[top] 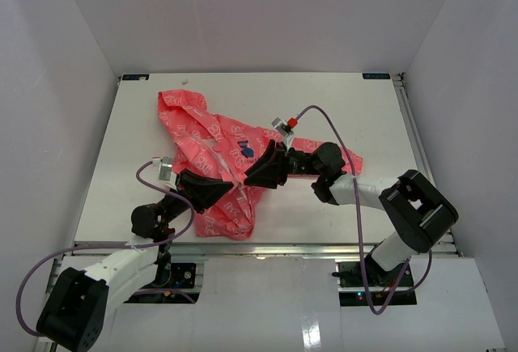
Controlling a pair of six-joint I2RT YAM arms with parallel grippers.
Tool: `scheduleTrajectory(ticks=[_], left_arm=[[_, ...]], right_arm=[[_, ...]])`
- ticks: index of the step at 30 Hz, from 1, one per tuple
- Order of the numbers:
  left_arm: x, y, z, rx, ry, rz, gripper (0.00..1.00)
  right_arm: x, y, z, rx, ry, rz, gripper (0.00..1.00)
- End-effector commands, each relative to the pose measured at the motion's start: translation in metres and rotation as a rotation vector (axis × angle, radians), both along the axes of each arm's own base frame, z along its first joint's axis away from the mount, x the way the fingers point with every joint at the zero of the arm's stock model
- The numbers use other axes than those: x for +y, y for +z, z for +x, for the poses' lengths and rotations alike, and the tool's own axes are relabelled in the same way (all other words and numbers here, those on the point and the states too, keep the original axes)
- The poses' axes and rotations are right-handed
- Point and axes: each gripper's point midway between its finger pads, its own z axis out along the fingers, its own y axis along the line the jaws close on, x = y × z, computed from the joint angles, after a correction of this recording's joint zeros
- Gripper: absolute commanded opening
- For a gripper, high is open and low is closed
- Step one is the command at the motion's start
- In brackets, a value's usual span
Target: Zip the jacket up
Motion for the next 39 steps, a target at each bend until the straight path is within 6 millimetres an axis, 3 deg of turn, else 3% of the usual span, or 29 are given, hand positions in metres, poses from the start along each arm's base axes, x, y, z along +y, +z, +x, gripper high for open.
scheduleTrajectory(ticks=[1, 21, 27, 29, 39], left_arm=[[0.025, 0.049, -0.060, -0.407, 0.000, -0.165, 0.00], [0.023, 0.048, -0.055, -0.403, 0.007, -0.157, 0.00], [0.024, 0.049, -0.056, -0.405, 0.006, -0.158, 0.00], [0.024, 0.048, -0.055, -0.403, 0.009, -0.159, 0.00], [0.025, 0.049, -0.056, -0.403, 0.009, -0.165, 0.00]], right_arm=[[-0.024, 0.080, -0.026, -0.397, 0.014, 0.367, 0.45], [-0.021, 0.080, -0.034, -0.402, 0.103, 0.354, 0.41], [-0.022, 0.076, -0.037, -0.402, 0.119, 0.339, 0.26], [-0.022, 0.075, -0.037, -0.399, 0.116, 0.338, 0.09], [-0.029, 0.096, -0.039, -0.514, 0.021, 0.427, 0.08]])
